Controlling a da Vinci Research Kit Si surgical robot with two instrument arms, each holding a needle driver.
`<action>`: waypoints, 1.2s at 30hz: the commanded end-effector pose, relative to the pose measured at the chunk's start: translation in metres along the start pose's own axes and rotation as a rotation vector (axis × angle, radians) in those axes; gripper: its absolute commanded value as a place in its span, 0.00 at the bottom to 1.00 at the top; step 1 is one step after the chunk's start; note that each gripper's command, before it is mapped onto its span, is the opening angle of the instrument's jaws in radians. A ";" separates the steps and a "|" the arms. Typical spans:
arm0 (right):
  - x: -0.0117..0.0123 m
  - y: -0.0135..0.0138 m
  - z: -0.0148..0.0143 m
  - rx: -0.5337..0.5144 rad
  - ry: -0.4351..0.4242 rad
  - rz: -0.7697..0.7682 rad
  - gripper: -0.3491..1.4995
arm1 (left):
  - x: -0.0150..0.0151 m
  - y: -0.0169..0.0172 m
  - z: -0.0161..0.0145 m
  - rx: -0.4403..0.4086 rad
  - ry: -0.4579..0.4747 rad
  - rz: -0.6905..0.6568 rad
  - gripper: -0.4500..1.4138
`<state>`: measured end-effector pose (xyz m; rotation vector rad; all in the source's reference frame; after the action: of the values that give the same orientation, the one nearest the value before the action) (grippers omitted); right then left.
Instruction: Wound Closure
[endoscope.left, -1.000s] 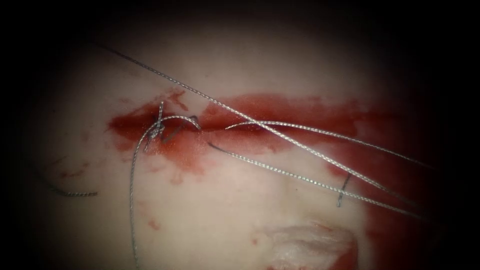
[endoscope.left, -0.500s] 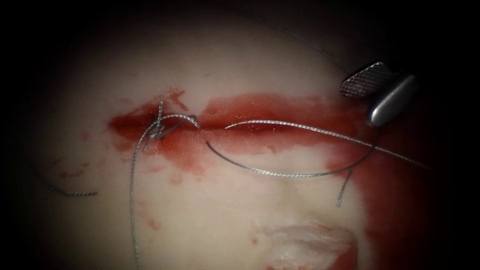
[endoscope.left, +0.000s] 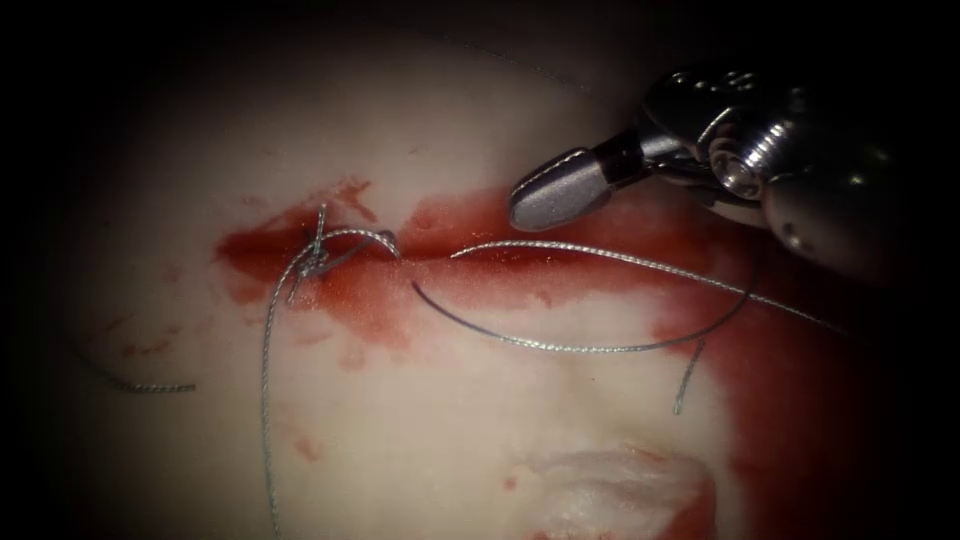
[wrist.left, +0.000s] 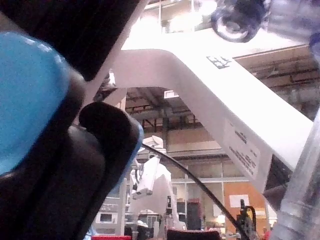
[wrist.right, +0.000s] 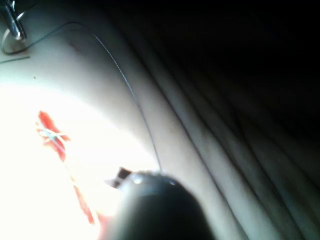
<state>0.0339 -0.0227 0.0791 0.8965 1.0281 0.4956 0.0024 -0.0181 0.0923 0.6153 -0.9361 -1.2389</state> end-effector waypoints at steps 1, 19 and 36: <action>0.0009 0.0011 0.0019 -0.021 -0.020 -0.006 0.00 | -0.0013 -0.0003 0.0002 -0.004 -0.008 0.002 0.00; -0.0033 0.0059 0.0076 -0.201 -0.092 -0.022 0.00 | -0.0010 -0.0008 0.0009 -0.014 -0.017 -0.001 0.00; -0.0038 0.0059 0.0093 -0.219 -0.101 0.082 0.00 | -0.0008 -0.0011 0.0012 -0.006 -0.011 0.001 0.00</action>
<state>0.0397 -0.0269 0.0880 0.7684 0.8223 0.6186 0.0012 -0.0186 0.0921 0.6078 -0.9344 -1.2471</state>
